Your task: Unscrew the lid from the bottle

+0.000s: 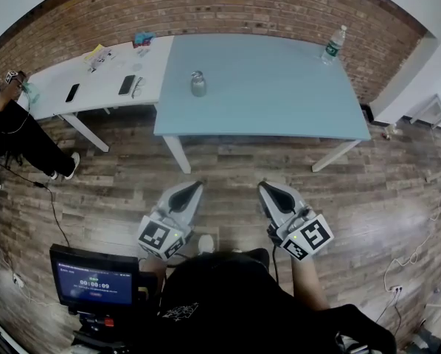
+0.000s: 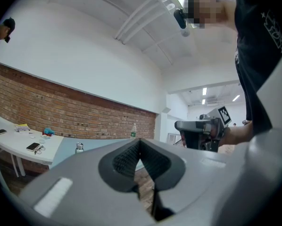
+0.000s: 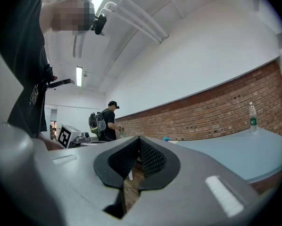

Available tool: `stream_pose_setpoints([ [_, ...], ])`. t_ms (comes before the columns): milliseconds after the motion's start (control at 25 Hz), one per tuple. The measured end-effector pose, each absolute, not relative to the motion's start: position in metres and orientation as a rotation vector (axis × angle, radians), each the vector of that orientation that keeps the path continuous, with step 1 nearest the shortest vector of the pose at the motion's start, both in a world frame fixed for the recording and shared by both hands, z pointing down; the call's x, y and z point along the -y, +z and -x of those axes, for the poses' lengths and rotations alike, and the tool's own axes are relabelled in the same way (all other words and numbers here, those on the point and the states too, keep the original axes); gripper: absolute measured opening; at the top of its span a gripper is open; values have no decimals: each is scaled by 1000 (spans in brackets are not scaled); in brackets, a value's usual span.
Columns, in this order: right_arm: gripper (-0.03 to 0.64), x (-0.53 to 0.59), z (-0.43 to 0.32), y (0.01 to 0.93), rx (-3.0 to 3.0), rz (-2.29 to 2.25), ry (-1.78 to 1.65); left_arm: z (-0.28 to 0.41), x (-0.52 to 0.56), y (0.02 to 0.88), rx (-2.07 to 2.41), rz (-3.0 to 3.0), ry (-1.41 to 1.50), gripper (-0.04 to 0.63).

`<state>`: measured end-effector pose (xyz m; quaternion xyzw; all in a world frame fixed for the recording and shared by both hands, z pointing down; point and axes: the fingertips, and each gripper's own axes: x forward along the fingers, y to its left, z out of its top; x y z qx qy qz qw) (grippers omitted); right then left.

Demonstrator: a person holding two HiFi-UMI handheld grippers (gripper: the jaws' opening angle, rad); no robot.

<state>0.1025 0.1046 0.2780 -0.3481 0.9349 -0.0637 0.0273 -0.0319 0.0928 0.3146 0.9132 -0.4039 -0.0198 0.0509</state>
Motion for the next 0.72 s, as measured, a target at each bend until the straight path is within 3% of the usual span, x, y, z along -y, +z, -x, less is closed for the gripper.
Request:
stream_pose_setpoints([
  [720, 2, -108, -99, 282, -2865, 1096, -150, 31, -89, 314, 1186, -2852, -67, -2],
])
